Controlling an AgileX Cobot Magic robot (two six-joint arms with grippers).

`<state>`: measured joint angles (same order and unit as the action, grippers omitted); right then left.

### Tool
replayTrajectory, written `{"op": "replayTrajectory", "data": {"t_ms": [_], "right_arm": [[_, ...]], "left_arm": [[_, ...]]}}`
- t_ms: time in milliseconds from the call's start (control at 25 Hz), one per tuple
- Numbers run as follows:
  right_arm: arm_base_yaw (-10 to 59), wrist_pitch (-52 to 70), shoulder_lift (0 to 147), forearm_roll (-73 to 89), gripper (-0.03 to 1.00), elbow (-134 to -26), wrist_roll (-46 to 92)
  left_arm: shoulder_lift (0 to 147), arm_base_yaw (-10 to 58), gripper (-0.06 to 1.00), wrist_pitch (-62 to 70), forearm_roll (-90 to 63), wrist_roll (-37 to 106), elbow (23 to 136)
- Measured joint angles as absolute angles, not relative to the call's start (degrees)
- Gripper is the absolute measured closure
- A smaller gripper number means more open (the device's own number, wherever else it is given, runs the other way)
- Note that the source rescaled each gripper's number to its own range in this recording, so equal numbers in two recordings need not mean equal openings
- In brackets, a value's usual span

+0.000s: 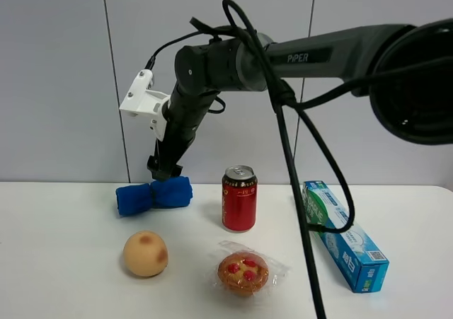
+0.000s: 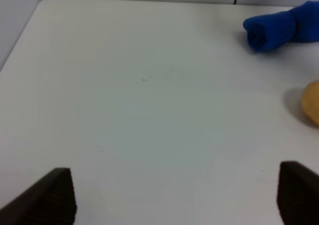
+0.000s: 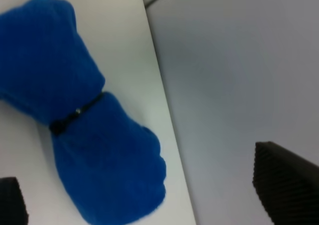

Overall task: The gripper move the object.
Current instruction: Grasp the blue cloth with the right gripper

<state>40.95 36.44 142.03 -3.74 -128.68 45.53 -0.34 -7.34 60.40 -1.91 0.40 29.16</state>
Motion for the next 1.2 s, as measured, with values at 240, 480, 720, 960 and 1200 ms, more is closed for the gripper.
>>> {"op": "replayTrajectory", "data": {"t_ms": [240,480,720,960,1200], "right_arm": [[40.8,30.9,145.1,-0.8,-0.02,-128.7,47.0],[39.5,28.4,147.2,0.5,0.01,-128.7,47.3],[39.0,27.4,148.8,4.0,0.05,-128.7,47.3],[38.8,26.4,150.1,5.8,0.05,-128.7,47.5],[38.6,25.2,150.5,7.5,0.09,-128.7,47.6]], "left_arm": [[-0.3,-7.3,-0.06,60.4,-1.9,0.4,29.2],[-0.3,-7.3,-0.06,60.4,-1.9,0.4,29.2],[-0.3,-7.3,-0.06,60.4,-1.9,0.4,29.2],[-0.3,-7.3,-0.06,60.4,-1.9,0.4,29.2],[-0.3,-7.3,-0.06,60.4,-1.9,0.4,29.2]]}}
